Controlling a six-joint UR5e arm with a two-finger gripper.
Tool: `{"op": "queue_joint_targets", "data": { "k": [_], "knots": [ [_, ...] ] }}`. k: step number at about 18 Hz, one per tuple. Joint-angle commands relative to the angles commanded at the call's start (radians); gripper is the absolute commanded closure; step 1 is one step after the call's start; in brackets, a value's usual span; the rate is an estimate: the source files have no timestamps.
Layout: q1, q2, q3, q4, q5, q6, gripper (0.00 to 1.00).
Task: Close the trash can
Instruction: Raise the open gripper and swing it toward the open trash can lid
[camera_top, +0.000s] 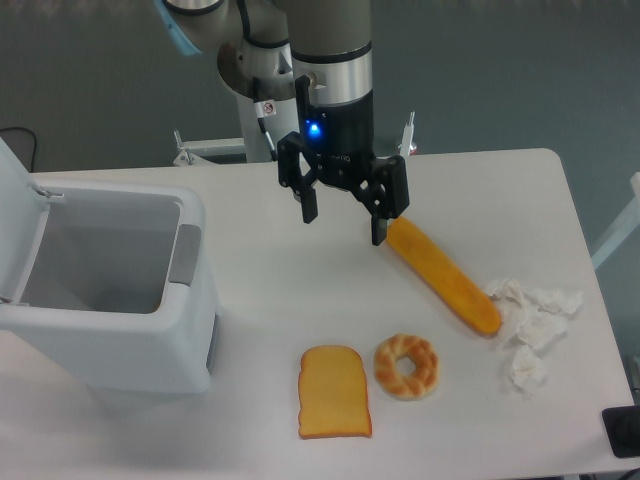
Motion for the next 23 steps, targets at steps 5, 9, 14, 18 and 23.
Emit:
{"op": "queue_joint_targets", "data": {
  "k": [5, 9, 14, 18, 23],
  "knots": [
    [-0.002, 0.002, 0.000, 0.000, -0.011, -0.014, 0.00],
    [0.002, 0.003, -0.011, 0.002, -0.034, -0.022, 0.00],
    [0.017, 0.023, -0.014, 0.002, -0.087, -0.109, 0.00],
    [0.020, 0.035, -0.012, 0.002, -0.098, -0.239, 0.00],
    [0.012, 0.046, -0.014, 0.002, -0.097, -0.291, 0.00]
  ]
}}
